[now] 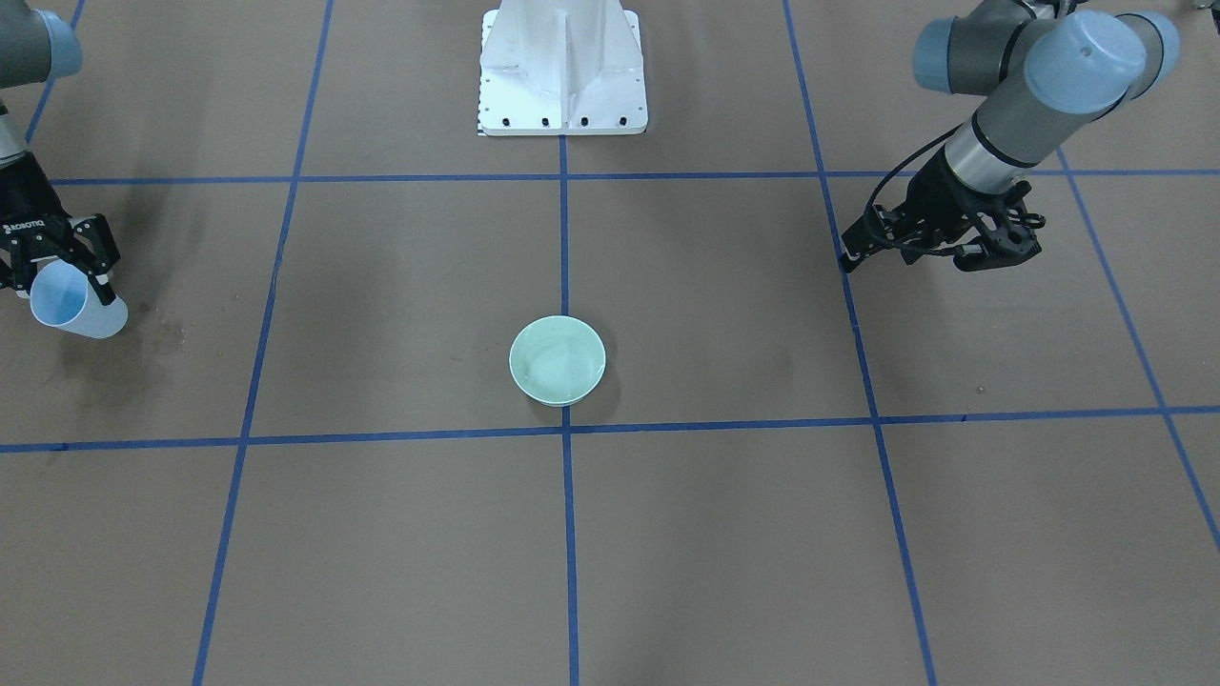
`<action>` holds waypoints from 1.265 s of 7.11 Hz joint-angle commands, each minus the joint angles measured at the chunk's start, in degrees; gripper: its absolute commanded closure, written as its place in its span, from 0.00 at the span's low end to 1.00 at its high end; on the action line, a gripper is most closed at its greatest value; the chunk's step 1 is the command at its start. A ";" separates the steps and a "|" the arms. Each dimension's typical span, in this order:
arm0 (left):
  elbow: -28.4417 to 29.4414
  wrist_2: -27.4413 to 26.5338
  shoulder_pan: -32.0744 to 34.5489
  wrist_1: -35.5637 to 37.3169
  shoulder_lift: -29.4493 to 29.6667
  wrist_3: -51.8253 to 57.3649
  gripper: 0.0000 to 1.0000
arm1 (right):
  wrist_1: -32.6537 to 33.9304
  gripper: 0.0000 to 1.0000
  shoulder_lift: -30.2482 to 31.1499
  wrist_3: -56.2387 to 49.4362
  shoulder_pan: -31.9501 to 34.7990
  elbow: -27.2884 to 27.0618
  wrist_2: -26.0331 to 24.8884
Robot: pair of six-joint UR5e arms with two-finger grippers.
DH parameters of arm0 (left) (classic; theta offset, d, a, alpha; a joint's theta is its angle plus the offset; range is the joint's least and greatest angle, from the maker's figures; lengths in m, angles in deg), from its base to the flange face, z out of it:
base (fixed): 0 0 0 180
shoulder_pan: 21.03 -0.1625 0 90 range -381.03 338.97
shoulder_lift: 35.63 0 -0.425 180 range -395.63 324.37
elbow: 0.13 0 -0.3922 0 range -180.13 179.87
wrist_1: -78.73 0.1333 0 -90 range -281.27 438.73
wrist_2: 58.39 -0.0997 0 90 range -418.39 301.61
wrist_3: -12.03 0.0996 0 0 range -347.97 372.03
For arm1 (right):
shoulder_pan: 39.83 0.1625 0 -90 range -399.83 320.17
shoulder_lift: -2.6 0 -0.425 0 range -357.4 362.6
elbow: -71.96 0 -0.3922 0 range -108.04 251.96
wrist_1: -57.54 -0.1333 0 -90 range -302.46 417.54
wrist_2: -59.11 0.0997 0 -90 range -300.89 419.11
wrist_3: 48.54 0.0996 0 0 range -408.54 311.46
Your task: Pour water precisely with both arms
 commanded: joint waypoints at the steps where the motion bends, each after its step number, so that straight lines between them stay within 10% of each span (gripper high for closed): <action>1: 0.00 0.00 0.00 0.00 0.00 -0.07 0.00 | -0.08 0.40 0.70 0.31 -1.12 0.16 -0.38; 9: 0.00 -0.09 0.09 0.18 -0.09 -0.07 0.00 | 0.00 0.10 0.27 0.22 -2.97 1.74 -3.02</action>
